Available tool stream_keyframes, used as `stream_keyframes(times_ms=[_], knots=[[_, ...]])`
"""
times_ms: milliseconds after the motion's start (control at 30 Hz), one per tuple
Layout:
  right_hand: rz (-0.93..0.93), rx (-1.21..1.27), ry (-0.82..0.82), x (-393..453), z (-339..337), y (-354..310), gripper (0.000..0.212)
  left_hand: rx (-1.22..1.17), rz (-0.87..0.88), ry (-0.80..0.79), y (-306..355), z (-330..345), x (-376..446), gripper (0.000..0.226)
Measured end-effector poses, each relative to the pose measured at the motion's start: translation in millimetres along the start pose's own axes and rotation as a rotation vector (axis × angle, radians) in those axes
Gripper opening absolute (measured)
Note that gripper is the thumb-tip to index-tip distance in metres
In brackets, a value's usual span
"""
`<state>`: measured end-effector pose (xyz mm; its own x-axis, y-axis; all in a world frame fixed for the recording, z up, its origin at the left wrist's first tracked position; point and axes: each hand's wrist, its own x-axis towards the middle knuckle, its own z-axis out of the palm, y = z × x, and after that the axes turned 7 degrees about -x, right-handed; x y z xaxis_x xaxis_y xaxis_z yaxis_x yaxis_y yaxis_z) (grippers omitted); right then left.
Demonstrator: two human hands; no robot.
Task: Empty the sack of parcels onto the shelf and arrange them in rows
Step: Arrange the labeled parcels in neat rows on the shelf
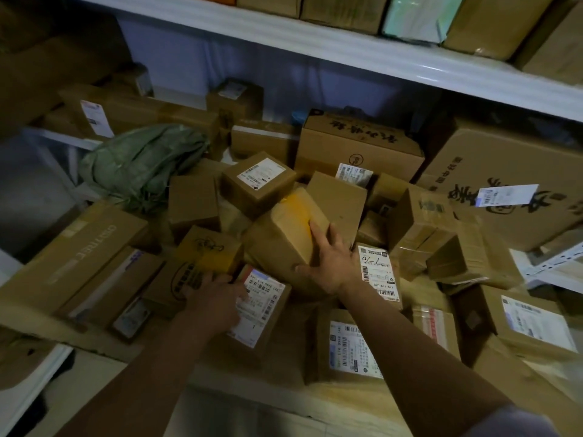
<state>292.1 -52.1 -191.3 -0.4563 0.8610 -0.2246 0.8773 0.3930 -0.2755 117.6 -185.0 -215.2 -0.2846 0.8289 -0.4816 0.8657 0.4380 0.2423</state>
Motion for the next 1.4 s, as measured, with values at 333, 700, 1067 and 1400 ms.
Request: stream_keyframes(times_ms=[333, 700, 1067, 1400], knots=[[0.044, 0.174, 0.174, -21.6, -35.9, 35.5, 0.046, -0.372, 0.262, 0.813, 103.1, -40.2, 15.9, 0.013], [0.506, 0.148, 0.610, -43.2, -91.7, 173.2, 0.038, -0.534, 0.368, 0.449, 235.3, -33.6, 46.3, 0.067], [0.651, 0.120, 0.173, -9.1, -105.6, 344.0, 0.067, -0.362, 0.506, 0.587, 389.5, -33.2, 78.6, 0.068], [0.417, 0.092, -0.091, 20.0, -95.4, 379.6, 0.089, -0.005, 0.553, 0.255, 443.4, 26.5, 108.2, 0.050]])
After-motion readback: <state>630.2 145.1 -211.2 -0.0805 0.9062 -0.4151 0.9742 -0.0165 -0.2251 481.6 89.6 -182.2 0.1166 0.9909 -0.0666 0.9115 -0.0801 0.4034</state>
